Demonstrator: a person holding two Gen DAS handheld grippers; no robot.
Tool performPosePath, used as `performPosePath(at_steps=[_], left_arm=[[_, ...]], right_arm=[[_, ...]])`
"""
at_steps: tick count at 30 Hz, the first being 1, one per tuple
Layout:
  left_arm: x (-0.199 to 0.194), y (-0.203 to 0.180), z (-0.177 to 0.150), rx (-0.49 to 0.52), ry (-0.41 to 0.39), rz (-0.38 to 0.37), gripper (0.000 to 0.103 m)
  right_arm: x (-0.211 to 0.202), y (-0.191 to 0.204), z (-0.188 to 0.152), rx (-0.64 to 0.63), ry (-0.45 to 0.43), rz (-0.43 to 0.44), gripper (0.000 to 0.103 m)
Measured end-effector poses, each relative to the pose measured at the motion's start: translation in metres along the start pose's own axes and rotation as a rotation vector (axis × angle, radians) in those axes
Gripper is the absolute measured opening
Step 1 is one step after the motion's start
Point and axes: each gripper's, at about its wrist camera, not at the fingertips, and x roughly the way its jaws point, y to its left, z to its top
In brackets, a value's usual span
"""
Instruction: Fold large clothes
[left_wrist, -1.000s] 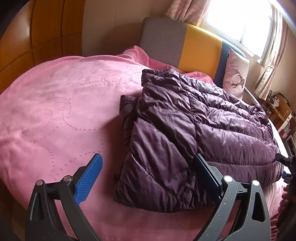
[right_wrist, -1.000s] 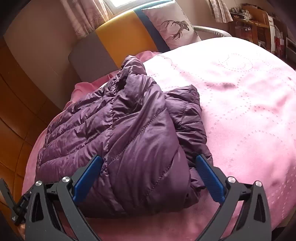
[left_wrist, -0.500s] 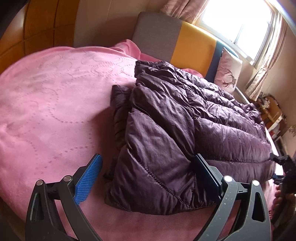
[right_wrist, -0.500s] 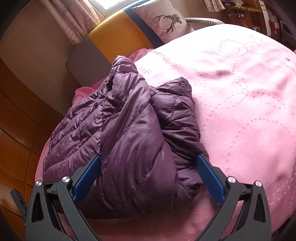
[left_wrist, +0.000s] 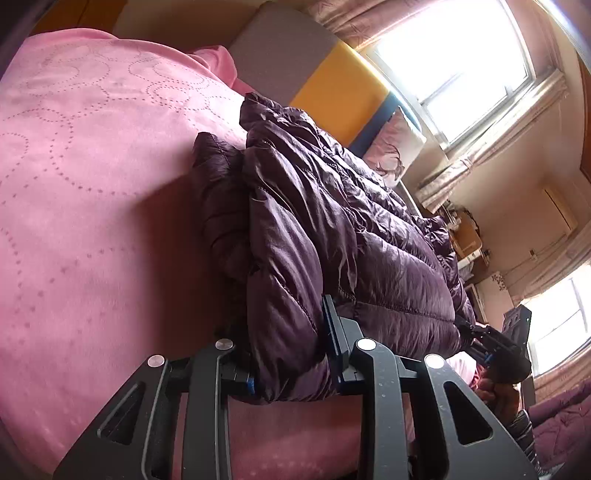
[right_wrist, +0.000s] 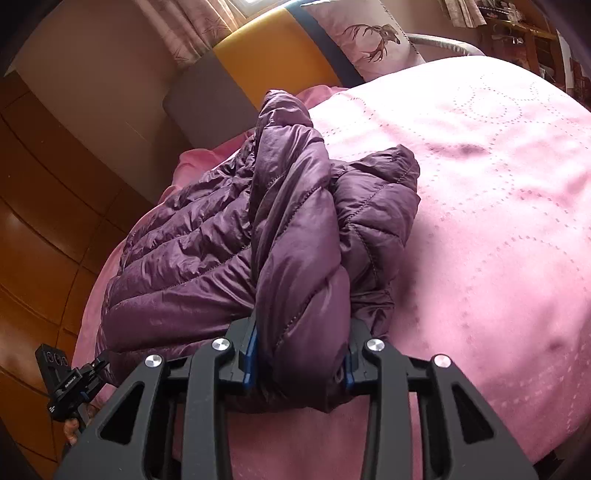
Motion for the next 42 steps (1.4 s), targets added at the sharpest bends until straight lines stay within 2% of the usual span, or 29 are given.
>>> performPosePath(at_steps=[6, 7, 8, 9, 10, 11, 12, 14, 17, 20, 22, 25, 27, 30, 33, 37, 42], left_arm=[[-0.021, -0.012, -0.031, 0.008, 0.032, 0.011, 0.027], [-0.025, -0.011, -0.032, -0.003, 0.031, 0.019, 0.032], [-0.036, -0.011, -0.037, -0.014, 0.021, 0.044, 0.041], [-0.043, -0.013, -0.038, -0.016, 0.011, 0.063, 0.049], [-0.051, -0.015, -0.038, -0.013, -0.006, 0.082, 0.072], [-0.061, -0.019, -0.037, 0.004, -0.039, 0.112, 0.085], [-0.067, -0.024, -0.035, 0.03, -0.064, 0.134, 0.086], [-0.073, -0.038, -0.027, 0.095, -0.094, 0.181, 0.086], [-0.067, -0.068, -0.008, 0.195, -0.136, 0.256, 0.087], [-0.047, -0.101, 0.009, 0.301, -0.166, 0.285, 0.087], [-0.025, -0.114, 0.021, 0.341, -0.142, 0.306, 0.087], [0.02, -0.12, 0.036, 0.34, -0.109, 0.331, 0.087], [0.041, -0.115, 0.035, 0.333, -0.081, 0.373, 0.087], [0.069, -0.096, 0.035, 0.295, -0.045, 0.412, 0.087], [0.079, -0.083, 0.031, 0.275, -0.062, 0.415, 0.091], [0.083, -0.078, 0.028, 0.268, -0.076, 0.423, 0.091], [0.075, -0.09, 0.026, 0.266, -0.078, 0.446, 0.091]], right_arm=[[-0.033, -0.006, -0.026, -0.043, 0.052, 0.015, 0.033], [-0.038, -0.006, -0.029, -0.05, 0.051, 0.009, 0.04], [-0.045, -0.006, -0.032, -0.06, 0.045, -0.009, 0.049], [-0.052, -0.005, -0.032, -0.063, 0.028, -0.031, 0.053], [-0.059, -0.005, -0.031, -0.061, 0.007, -0.043, 0.061], [-0.067, -0.003, -0.028, -0.065, -0.016, -0.058, 0.067], [-0.075, 0.006, -0.026, -0.09, -0.054, -0.098, 0.071], [-0.084, 0.028, -0.019, -0.161, -0.126, -0.156, 0.085], [-0.076, 0.072, -0.014, -0.262, -0.18, -0.14, 0.093], [-0.037, 0.114, -0.009, -0.37, -0.177, -0.206, 0.095], [-0.007, 0.125, -0.006, -0.382, -0.148, -0.241, 0.095], [0.036, 0.124, -0.001, -0.404, -0.09, -0.287, 0.095], [0.067, 0.12, -0.001, -0.436, -0.052, -0.33, 0.097], [0.087, 0.108, -0.006, -0.434, -0.034, -0.323, 0.098], [0.098, 0.091, -0.005, -0.398, -0.024, -0.272, 0.098], [0.108, 0.085, -0.008, -0.411, -0.04, -0.267, 0.098], [0.103, 0.081, -0.005, -0.407, -0.032, -0.264, 0.099]])
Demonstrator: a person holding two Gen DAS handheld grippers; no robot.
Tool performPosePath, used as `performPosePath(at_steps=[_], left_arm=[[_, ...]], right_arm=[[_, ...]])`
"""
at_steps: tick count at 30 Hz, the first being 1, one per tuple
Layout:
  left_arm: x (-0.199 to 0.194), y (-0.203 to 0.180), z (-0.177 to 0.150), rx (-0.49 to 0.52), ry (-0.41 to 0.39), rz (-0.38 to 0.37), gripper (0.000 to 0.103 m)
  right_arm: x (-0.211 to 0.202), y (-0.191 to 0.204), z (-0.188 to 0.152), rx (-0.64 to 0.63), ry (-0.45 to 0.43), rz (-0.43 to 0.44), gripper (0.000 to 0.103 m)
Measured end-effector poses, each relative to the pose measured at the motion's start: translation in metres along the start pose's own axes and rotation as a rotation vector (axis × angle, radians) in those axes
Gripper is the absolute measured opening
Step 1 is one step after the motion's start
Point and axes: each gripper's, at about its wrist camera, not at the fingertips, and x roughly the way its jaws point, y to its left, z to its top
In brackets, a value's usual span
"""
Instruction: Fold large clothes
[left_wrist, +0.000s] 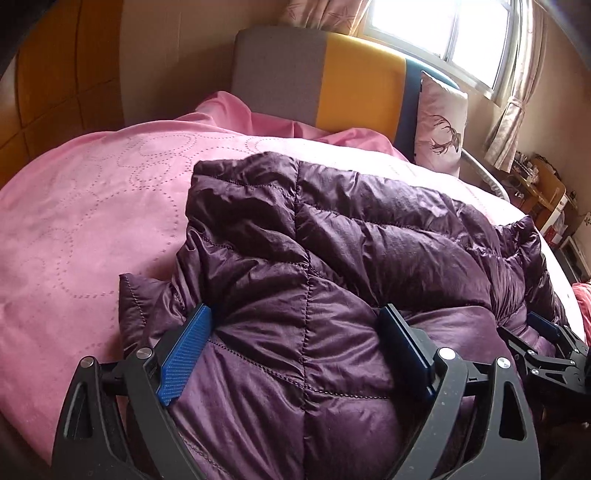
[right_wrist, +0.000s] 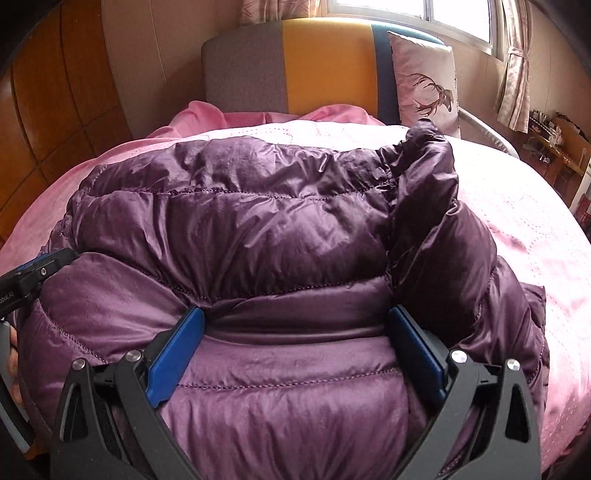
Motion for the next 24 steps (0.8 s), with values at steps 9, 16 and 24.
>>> performPosePath(at_steps=[9, 16, 24], left_arm=[[-0.036, -0.015, 0.006, 0.029, -0.08, -0.006, 0.091], [-0.038, -0.024, 0.007, 0.059, -0.08, -0.024, 0.091], [-0.016, -0.031, -0.004, 0.088, -0.017, -0.019, 0.091]], right_arm=[[-0.035, -0.007, 0.01, 0.059, -0.002, 0.027, 0.1], [-0.06, -0.023, 0.012, 0.073, -0.014, -0.024, 0.1], [-0.036, -0.042, 0.007, 0.089, 0.062, -0.055, 0.101]])
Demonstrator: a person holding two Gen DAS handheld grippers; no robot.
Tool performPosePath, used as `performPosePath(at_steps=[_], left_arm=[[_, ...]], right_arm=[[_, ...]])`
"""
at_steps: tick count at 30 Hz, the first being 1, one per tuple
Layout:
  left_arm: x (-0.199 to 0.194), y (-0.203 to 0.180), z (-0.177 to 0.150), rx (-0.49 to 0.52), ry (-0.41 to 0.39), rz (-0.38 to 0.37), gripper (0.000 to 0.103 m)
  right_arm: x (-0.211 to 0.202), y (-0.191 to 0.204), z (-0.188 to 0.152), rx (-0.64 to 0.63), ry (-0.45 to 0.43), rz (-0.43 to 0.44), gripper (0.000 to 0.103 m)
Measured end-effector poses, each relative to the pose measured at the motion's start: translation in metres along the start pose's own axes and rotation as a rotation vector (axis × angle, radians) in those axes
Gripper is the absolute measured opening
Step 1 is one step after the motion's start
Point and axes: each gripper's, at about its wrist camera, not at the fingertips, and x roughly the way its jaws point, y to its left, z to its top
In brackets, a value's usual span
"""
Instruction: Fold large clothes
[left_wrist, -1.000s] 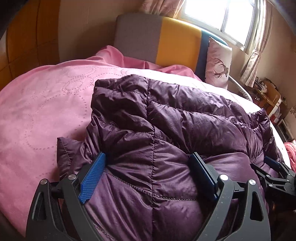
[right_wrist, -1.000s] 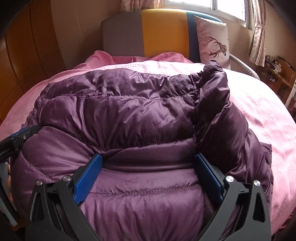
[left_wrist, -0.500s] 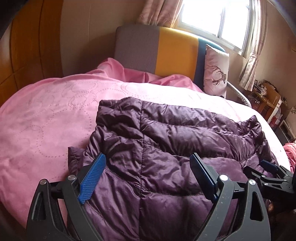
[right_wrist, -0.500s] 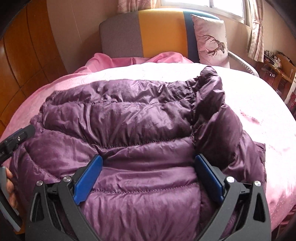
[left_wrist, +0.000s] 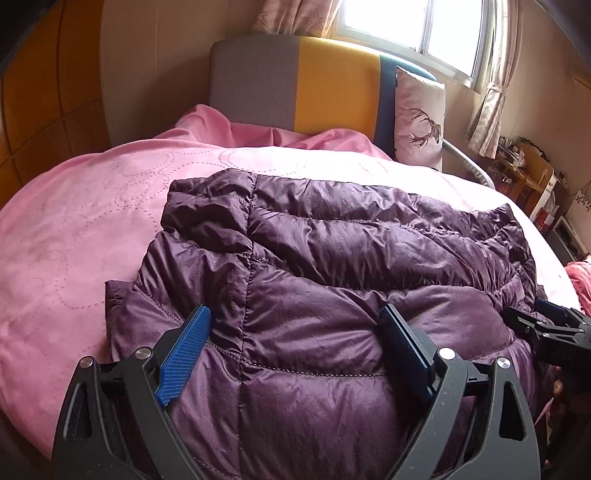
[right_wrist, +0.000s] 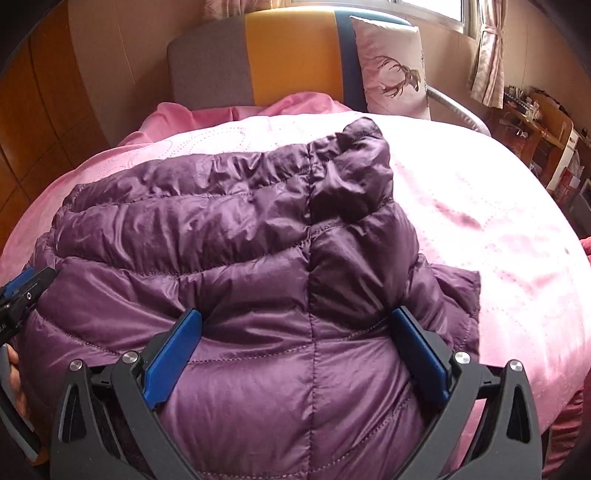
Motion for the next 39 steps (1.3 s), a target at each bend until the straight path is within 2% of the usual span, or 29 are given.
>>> performPosePath(at_steps=[4, 6, 10, 13, 18, 23, 27, 31, 39], left_arm=[[-0.007, 0.0, 0.001, -0.012, -0.008, 0.001, 0.091], [-0.012, -0.002, 0.002, -0.007, -0.02, -0.007, 0.091], [-0.025, -0.01, 0.003, 0.016, -0.05, -0.024, 0.091], [-0.033, -0.019, 0.002, 0.024, -0.068, -0.038, 0.091], [-0.035, -0.032, 0.0, 0.049, -0.06, -0.056, 0.091], [-0.031, -0.038, -0.002, 0.065, -0.045, -0.068, 0.091], [-0.027, -0.045, -0.004, 0.08, -0.03, -0.074, 0.091], [-0.023, -0.049, -0.006, 0.084, -0.019, -0.077, 0.091], [-0.014, -0.049, -0.01, 0.076, 0.002, -0.088, 0.091]], right_arm=[[-0.015, -0.006, 0.001, 0.019, -0.018, 0.008, 0.101], [-0.029, -0.019, 0.0, 0.069, -0.041, 0.036, 0.101], [-0.055, -0.064, -0.012, 0.255, -0.075, 0.106, 0.101], [-0.058, -0.099, -0.029, 0.41, -0.045, 0.216, 0.101], [-0.054, -0.139, -0.064, 0.597, -0.006, 0.304, 0.101], [-0.047, -0.143, -0.09, 0.676, 0.042, 0.425, 0.101], [-0.037, -0.141, -0.098, 0.737, 0.064, 0.493, 0.101], [-0.032, -0.134, -0.098, 0.756, 0.049, 0.515, 0.101], [-0.024, -0.133, -0.093, 0.803, 0.023, 0.478, 0.101]])
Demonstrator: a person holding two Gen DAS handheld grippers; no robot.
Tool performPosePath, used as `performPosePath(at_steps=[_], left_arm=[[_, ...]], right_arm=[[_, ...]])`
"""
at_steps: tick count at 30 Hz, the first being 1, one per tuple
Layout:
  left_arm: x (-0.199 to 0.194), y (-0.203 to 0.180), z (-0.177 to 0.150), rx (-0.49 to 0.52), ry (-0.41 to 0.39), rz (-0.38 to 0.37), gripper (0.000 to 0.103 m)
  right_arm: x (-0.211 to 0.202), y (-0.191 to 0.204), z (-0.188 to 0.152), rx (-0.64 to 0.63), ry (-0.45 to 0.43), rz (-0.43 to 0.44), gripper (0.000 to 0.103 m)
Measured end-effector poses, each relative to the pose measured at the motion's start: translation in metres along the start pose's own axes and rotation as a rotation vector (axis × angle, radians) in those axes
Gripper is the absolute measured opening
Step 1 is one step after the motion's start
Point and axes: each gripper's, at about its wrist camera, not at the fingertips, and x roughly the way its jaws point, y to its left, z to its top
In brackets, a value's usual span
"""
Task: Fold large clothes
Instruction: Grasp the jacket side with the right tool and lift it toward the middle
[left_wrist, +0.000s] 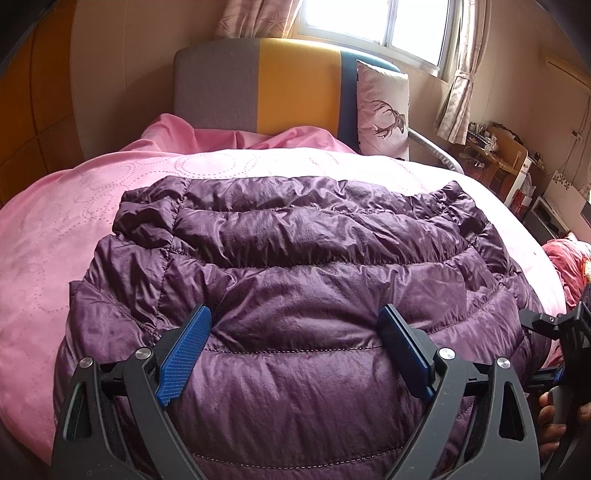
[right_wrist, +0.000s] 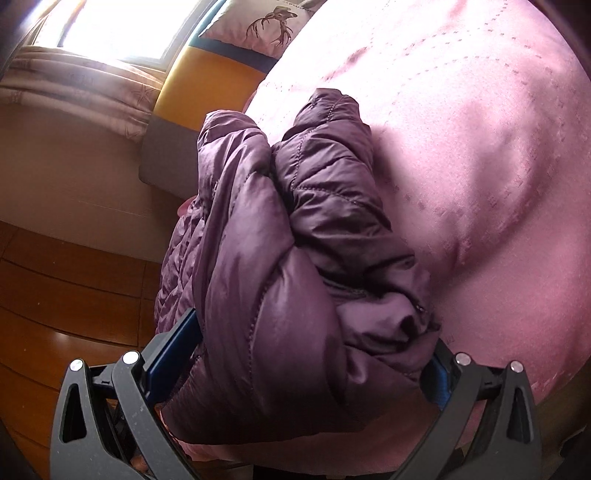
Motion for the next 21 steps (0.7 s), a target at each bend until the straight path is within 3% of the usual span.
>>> performPosePath(at_steps=[8, 9, 10, 13, 18, 21], left_arm=[[0.005, 0.005, -0.005, -0.024, 0.015, -0.037, 0.09], [0.005, 0.005, -0.006, -0.026, 0.016, -0.04, 0.09], [0.006, 0.006, -0.007, -0.029, 0.017, -0.048, 0.09], [0.005, 0.009, -0.009, -0.05, 0.021, -0.073, 0.089], [-0.011, 0.029, -0.016, -0.15, 0.01, -0.117, 0.066], [-0.01, 0.03, -0.018, -0.122, 0.042, -0.098, 0.064]], right_arm=[[0.014, 0.029, -0.002, -0.069, -0.067, -0.087, 0.1], [0.014, 0.033, -0.003, -0.095, -0.074, -0.091, 0.091], [0.015, 0.035, -0.003, -0.109, -0.072, -0.081, 0.074], [0.017, 0.041, -0.001, -0.127, -0.06, -0.057, 0.056], [0.017, 0.053, 0.0, -0.212, -0.054, -0.069, 0.045], [0.012, 0.063, -0.003, -0.264, -0.056, -0.076, 0.04]])
